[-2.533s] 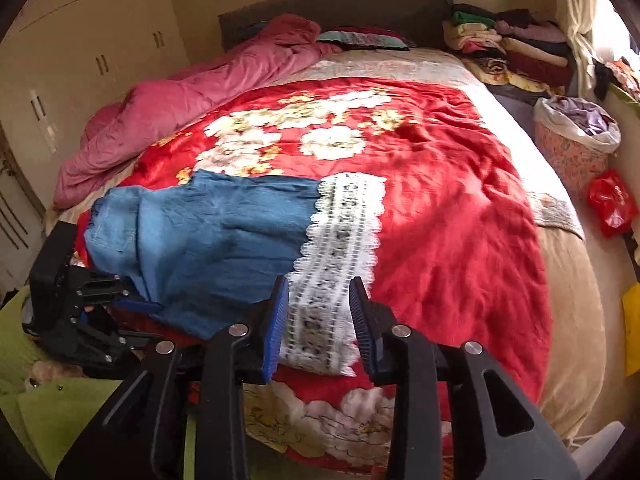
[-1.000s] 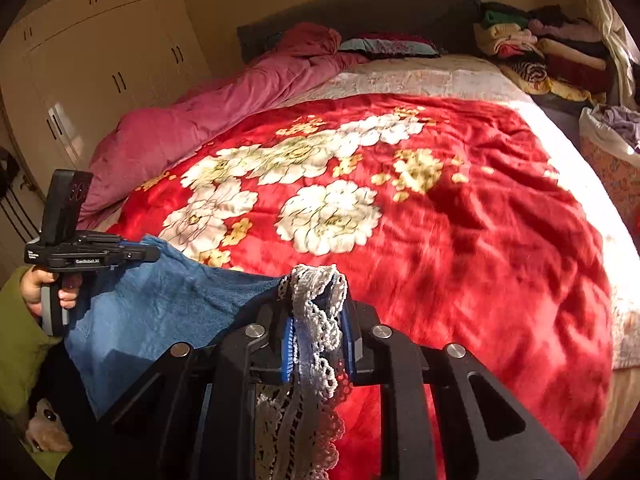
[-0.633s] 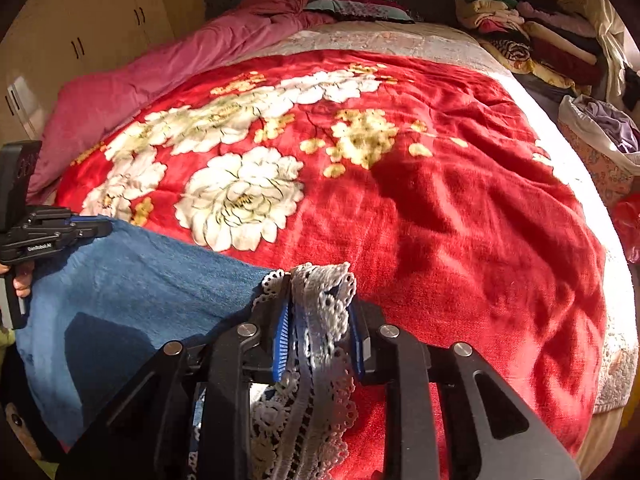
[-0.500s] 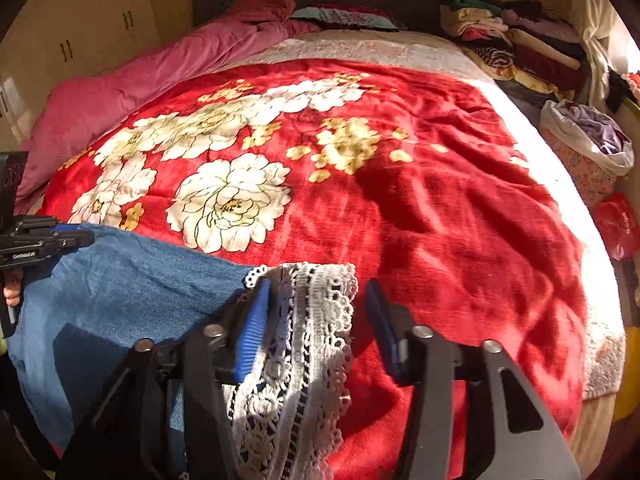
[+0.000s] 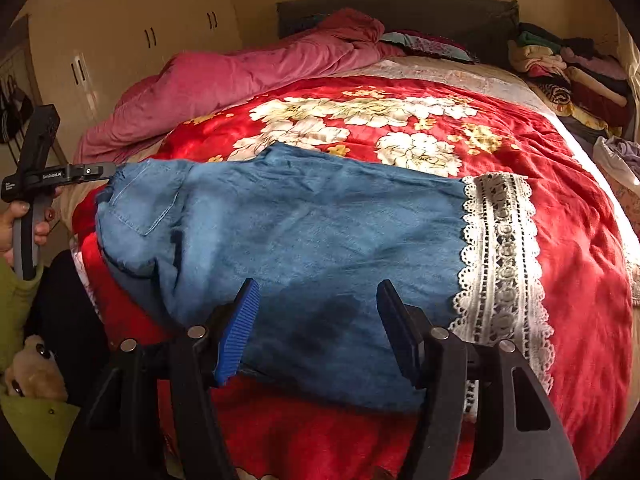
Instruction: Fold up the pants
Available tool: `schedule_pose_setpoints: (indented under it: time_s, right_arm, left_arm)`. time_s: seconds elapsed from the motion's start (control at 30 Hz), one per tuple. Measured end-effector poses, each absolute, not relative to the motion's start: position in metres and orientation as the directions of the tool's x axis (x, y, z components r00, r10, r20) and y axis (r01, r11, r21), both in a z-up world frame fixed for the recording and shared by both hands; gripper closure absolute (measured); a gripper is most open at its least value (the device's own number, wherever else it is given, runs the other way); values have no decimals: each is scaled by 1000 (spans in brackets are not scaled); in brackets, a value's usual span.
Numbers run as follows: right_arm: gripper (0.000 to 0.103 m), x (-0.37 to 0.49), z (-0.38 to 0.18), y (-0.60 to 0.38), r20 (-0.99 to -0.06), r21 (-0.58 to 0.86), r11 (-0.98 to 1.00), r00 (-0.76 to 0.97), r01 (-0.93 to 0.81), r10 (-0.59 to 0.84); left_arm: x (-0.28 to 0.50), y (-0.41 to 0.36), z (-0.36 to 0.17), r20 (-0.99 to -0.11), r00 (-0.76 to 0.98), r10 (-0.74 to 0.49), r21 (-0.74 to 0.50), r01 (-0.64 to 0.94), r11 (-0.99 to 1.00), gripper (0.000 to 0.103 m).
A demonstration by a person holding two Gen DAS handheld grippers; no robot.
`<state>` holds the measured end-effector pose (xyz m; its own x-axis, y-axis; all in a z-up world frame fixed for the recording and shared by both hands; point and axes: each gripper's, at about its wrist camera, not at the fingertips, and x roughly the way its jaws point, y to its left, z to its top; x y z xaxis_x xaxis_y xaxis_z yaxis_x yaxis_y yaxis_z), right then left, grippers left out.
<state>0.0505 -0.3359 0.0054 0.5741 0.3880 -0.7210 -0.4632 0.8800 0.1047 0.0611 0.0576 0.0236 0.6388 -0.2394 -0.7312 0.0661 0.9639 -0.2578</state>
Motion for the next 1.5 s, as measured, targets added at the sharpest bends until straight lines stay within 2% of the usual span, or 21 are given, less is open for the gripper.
schedule_pose_setpoints:
  time_s: [0.07,0.13,0.2,0.27,0.33,0.4,0.47,0.53,0.63,0.77,0.83,0.93,1.07,1.17,1.23,1.5]
  right_arm:
    - [43,52,0,-333,-746,90,891,562,-445,356]
    - [43,54,-2,-337,-763,73,903,560,-422,323]
    - [43,56,-7,-339,-784,70,905,538,-419,310]
    - [43,55,-19,-341,-824,50,914,500,-402,265]
    - [43,53,-26,-348,-827,62,917,494,-394,268]
    - [43,50,-26,-355,-822,86,922,496,-379,281]
    - [43,48,-25,-358,-822,88,923,496,-374,279]
    - [43,47,-25,-361,-821,99,922,493,-374,288]
    - [43,49,-27,-362,-824,103,923,489,-370,287]
    - [43,50,-29,-364,-818,116,924,492,-365,297]
    - [43,49,-29,-364,-818,117,924,493,-364,298]
    - [43,49,-25,-365,-814,132,924,493,-358,307]
    - [43,41,1,-377,-759,144,934,569,-328,317]
    - [41,36,20,-388,-720,126,942,625,-310,302]
    - [30,33,27,-392,-707,110,948,647,-298,285]
    - [30,29,31,-395,-683,99,958,681,-270,263]
  left_arm:
    - [54,70,15,-744,633,-215,-264,17,964,40]
    - [53,77,5,-767,615,-183,-255,-30,966,28]
    - [59,78,-10,-786,586,-199,-285,-58,957,28]
    - [63,72,-24,-789,574,-221,-306,-55,950,51]
    - [61,69,-27,-783,583,-214,-302,-56,952,63]
    - [54,77,-13,-762,606,-227,-313,-39,949,66]
    - [46,86,5,-744,643,-180,-263,-34,964,67]
    - [45,94,7,-744,635,-209,-288,-23,957,67]
    - [54,87,-19,-794,581,-179,-241,-31,970,63]
    - [55,96,-29,-785,575,-230,-310,-43,950,56]
    - [51,101,-20,-769,600,-222,-308,-44,950,51]
    - [39,102,3,-742,642,-193,-281,-37,959,49]
    - [25,89,37,-690,708,-146,-219,-13,976,42]
    - [25,64,49,-671,722,-168,-196,46,980,40]
    - [29,42,52,-668,717,-201,-185,102,977,38]
    - [39,-30,43,-692,670,-269,-132,249,959,29]
